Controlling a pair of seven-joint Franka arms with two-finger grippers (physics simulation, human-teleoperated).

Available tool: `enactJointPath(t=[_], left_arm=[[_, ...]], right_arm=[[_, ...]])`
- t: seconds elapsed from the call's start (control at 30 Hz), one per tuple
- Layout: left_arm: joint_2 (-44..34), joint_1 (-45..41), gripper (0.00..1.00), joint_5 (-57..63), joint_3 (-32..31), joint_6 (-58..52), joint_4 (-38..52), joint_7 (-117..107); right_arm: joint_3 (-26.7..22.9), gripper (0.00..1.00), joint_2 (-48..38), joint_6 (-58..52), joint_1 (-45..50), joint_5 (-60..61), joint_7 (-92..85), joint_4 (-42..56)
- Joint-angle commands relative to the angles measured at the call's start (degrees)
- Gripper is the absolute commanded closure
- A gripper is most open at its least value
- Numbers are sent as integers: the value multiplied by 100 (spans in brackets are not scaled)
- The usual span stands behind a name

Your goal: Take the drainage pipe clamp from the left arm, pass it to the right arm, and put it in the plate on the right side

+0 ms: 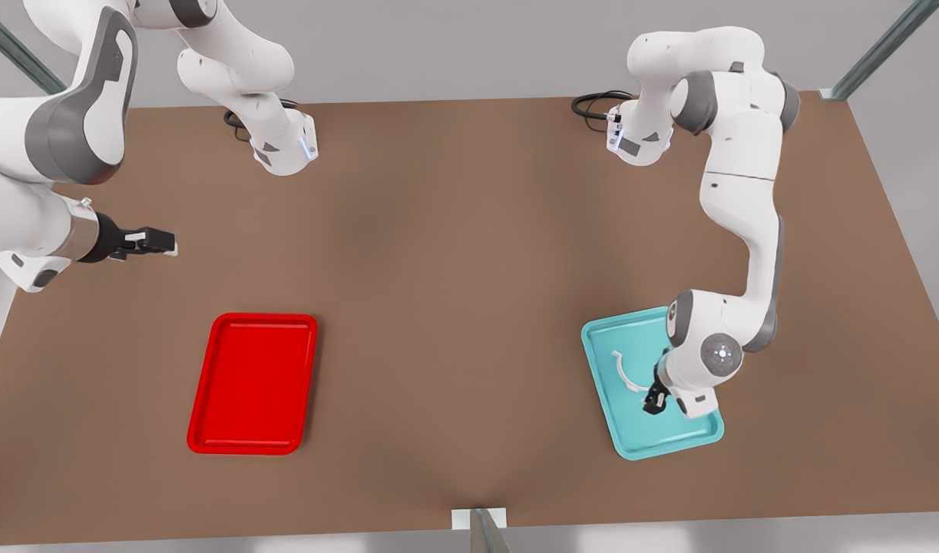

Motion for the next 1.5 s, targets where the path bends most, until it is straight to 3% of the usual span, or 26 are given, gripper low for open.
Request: enactJointPath(t=[0.0, 0.43, 0.53, 0.67, 0.73, 0.93, 1.0, 1.33, 1.47], left_arm=[[3, 3, 0, 4, -22, 430, -112, -5844], [196, 161, 0, 74, -40, 438, -341, -5088], [240, 161, 21, 74, -31, 438, -341, -5088], [284, 196, 22, 74, -31, 438, -341, -5088], [284, 197, 39, 74, -40, 438, -341, -5088], [275, 205, 64, 65, -40, 438, -341, -5114], [258, 205, 79, 65, -40, 438, -341, -5114], [3, 144, 79, 21, -48, 140, -288, -5114], [38, 223, 79, 21, -655, -1275, 846, -5132]], right_arm=[[-2, 0, -8, -51, 6, 3, -36, -10], [-2, 0, 1, -69, 23, 3, -36, -89], [7, 0, -8, -69, 23, 3, -36, -124], [7, 0, -8, -95, 23, 3, -36, -133], [7, 0, -8, -122, 23, 3, -36, -133], [7, 0, -8, -130, 23, 3, -36, -203], [7, 0, -8, -130, 23, 3, -36, -212], [7, 0, 1, -148, 23, 12, -36, -212], [7, 0, 168, -16, 340, 73, -36, -160]])
